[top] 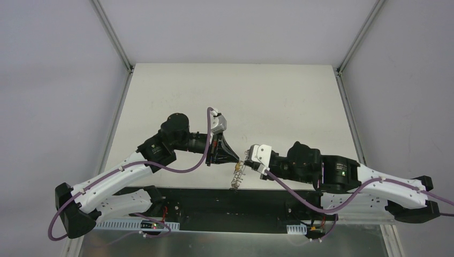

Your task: Put the keys on the keyring

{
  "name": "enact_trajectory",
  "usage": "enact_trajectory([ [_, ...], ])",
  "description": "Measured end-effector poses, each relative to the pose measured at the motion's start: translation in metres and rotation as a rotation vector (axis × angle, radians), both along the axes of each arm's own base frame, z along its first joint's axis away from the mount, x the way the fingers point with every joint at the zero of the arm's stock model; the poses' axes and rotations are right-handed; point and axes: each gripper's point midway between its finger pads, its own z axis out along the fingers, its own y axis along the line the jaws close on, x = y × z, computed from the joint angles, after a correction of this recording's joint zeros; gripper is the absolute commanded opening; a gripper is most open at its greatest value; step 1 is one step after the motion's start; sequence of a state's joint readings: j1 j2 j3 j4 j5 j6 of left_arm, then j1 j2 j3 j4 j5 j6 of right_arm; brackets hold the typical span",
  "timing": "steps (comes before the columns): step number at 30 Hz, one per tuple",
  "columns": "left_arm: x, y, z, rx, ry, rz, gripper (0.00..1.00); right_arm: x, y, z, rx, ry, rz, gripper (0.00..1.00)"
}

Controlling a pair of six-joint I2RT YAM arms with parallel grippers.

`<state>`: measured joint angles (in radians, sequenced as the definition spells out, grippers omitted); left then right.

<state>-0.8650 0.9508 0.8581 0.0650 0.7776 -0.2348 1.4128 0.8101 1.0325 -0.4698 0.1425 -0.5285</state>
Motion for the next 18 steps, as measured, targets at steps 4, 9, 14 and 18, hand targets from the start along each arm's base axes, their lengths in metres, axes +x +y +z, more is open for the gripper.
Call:
enact_trajectory([
  [4,0.000,-0.001,0.001,-0.004,-0.002,-0.008,0.06,-0.001,-0.001,0.004,0.016,-0.002,0.004,0.00],
  [9,0.001,-0.002,-0.002,0.007,0.008,-0.008,0.06,-0.006,0.000,0.013,0.056,-0.004,0.019,0.00],
  [14,-0.003,-0.003,-0.004,0.010,0.017,-0.038,0.05,-0.007,0.002,0.021,0.092,-0.009,0.024,0.00],
  [18,-0.007,-0.002,-0.003,0.007,0.019,-0.062,0.08,-0.007,0.004,0.022,0.099,-0.011,0.024,0.00],
])
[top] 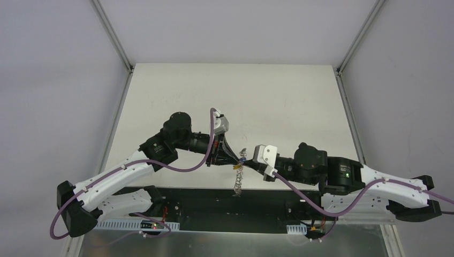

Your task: Put the keys on the keyring

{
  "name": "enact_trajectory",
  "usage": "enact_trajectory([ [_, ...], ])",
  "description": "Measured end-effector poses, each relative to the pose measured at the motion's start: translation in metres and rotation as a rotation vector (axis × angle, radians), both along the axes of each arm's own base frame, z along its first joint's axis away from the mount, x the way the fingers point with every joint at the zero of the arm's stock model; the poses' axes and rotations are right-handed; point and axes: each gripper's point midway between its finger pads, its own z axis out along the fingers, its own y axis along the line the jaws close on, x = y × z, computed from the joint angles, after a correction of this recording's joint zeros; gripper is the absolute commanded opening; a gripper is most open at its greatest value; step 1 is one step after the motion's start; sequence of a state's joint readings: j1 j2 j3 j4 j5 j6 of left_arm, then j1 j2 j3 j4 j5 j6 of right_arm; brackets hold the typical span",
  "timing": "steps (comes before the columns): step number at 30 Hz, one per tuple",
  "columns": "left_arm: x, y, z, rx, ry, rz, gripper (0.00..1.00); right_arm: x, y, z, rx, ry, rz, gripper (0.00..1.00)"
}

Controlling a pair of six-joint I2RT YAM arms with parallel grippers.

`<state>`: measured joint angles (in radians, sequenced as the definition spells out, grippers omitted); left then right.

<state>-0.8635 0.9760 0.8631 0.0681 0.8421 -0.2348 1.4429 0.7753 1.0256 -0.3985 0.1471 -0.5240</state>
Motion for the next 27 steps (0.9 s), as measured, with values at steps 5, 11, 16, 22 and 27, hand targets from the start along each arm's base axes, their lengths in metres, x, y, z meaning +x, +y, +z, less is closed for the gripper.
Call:
enact_trajectory([
  [5,-0.002,0.000,0.001,-0.003,0.003,-0.013,0.21,0.000,0.000,-0.002,-0.003,0.000,-0.002,0.00],
  [11,-0.006,0.006,0.010,-0.023,-0.013,0.000,0.29,-0.001,-0.001,-0.002,0.000,0.017,-0.002,0.00],
  [16,-0.012,0.015,0.025,-0.067,-0.051,0.010,0.33,-0.004,-0.006,-0.001,0.010,0.036,0.001,0.00],
  [22,-0.012,0.015,0.030,-0.083,-0.060,0.008,0.35,-0.010,-0.005,0.000,0.022,0.066,0.021,0.00],
  [27,-0.010,0.012,0.032,-0.097,-0.067,0.005,0.36,-0.015,-0.004,0.000,0.026,0.090,0.043,0.00],
])
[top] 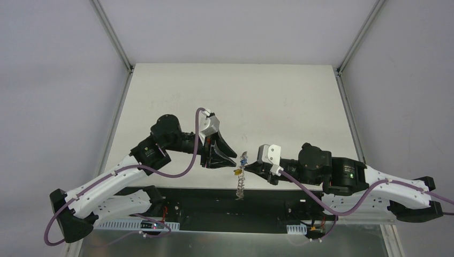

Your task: Put the keys on the keyring

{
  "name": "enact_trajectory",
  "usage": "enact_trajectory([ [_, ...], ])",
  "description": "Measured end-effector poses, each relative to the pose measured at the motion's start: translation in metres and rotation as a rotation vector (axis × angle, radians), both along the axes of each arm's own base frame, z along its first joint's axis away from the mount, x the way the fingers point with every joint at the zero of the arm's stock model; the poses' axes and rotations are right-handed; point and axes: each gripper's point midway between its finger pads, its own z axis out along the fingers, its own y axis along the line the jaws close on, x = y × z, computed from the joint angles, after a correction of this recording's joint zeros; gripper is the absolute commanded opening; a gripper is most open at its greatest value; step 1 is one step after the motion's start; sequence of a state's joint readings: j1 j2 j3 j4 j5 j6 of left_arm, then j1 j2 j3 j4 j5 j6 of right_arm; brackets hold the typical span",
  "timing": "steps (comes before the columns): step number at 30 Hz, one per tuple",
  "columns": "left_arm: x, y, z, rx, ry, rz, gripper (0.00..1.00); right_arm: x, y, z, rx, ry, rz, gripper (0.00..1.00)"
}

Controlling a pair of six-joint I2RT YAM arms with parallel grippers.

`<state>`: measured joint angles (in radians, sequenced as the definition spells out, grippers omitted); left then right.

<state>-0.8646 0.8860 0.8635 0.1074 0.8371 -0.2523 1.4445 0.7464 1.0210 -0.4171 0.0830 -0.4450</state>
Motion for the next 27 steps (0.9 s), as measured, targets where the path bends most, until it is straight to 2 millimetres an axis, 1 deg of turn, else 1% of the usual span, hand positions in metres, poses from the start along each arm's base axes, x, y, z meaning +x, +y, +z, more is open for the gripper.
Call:
enact_trajectory([
  [8,-0.003,-0.002,0.005,-0.023,-0.008,-0.028,0.35,-0.004,0.001,0.000,0.003,0.018,0.016,0.00],
  [18,-0.019,-0.001,0.010,-0.041,-0.003,-0.114,0.32,-0.004,0.002,0.001,0.010,0.018,0.016,0.00],
  [27,-0.017,-0.005,0.005,-0.026,0.017,-0.118,0.31,-0.004,0.003,0.004,0.022,0.017,0.016,0.00],
])
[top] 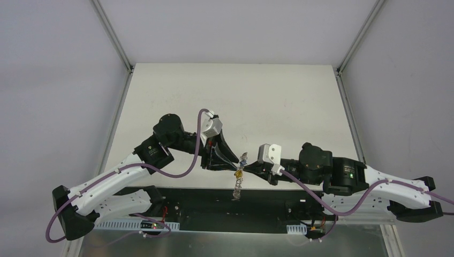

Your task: Put the keys on the keyring

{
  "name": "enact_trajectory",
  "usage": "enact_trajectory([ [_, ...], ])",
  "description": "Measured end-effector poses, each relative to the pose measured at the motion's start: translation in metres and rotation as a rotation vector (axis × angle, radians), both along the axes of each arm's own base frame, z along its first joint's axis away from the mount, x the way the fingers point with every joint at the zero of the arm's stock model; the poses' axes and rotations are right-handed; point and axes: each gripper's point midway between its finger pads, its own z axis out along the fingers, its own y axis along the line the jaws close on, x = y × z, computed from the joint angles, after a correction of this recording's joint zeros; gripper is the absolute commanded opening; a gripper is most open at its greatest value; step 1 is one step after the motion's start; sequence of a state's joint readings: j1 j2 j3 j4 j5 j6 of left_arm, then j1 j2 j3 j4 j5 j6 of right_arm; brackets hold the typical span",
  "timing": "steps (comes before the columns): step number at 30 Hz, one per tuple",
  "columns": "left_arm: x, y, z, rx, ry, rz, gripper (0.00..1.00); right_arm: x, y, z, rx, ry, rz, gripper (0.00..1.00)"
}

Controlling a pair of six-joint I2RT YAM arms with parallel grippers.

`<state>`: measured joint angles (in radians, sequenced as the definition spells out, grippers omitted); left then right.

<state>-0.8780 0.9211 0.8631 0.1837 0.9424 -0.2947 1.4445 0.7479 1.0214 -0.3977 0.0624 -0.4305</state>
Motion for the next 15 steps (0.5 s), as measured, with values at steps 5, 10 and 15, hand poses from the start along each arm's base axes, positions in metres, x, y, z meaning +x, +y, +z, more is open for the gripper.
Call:
enact_trajectory([
  [5,0.0001,-0.0004,0.0008,-0.004,-0.002,0.000,0.30,0.0000,0.0004,0.0007,0.003,0.000,0.000,0.00],
  [10,-0.0007,-0.0020,0.0017,-0.009,-0.004,-0.006,0.29,0.0002,0.0013,0.0014,0.006,0.000,0.000,0.00],
  [15,-0.0019,-0.0042,-0.0004,-0.003,0.002,-0.015,0.26,0.0004,0.0023,0.0020,0.009,0.000,-0.001,0.00],
])
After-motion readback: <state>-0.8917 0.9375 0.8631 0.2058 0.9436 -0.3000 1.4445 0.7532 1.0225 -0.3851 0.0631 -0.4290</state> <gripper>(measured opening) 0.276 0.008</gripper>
